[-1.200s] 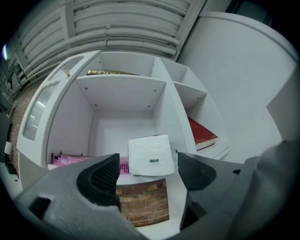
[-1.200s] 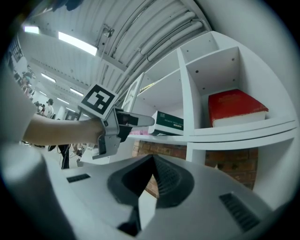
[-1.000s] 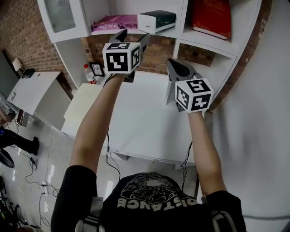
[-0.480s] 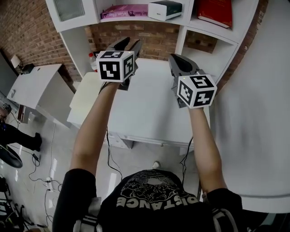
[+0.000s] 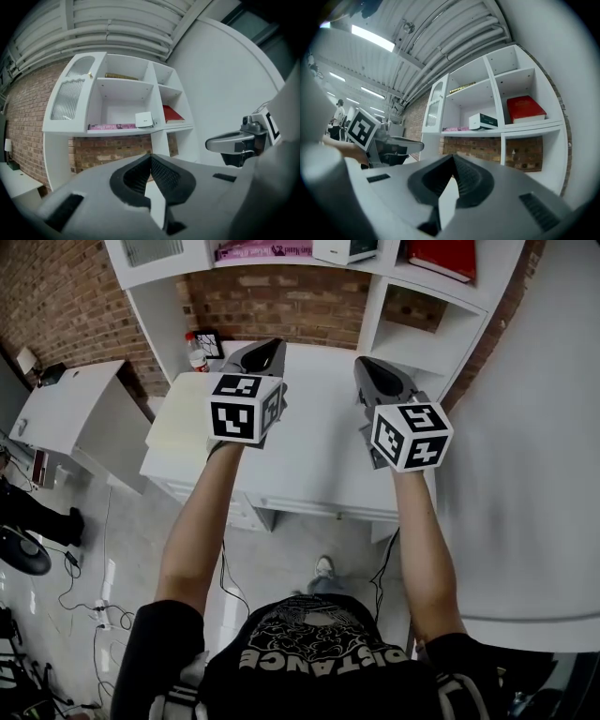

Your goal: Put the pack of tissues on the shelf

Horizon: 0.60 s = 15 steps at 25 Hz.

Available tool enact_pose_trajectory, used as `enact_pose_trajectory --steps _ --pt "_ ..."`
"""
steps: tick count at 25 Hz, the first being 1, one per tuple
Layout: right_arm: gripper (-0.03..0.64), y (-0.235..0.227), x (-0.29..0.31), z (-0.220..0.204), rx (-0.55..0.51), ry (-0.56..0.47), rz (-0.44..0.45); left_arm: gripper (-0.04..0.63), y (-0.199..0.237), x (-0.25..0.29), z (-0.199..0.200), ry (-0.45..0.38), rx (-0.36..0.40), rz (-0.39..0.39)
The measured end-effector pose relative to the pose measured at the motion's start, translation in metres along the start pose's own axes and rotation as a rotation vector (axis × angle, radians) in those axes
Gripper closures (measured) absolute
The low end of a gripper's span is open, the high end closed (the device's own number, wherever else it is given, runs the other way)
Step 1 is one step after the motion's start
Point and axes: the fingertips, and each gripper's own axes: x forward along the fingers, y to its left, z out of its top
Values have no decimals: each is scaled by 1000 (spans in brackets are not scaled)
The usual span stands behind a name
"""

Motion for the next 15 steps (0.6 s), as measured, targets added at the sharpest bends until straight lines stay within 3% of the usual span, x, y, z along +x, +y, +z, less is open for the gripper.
enact_pose_trajectory --steps 15 --pt "614 8 -41 -13 10 27 -51 592 -22 -37 -50 83 -68 -49"
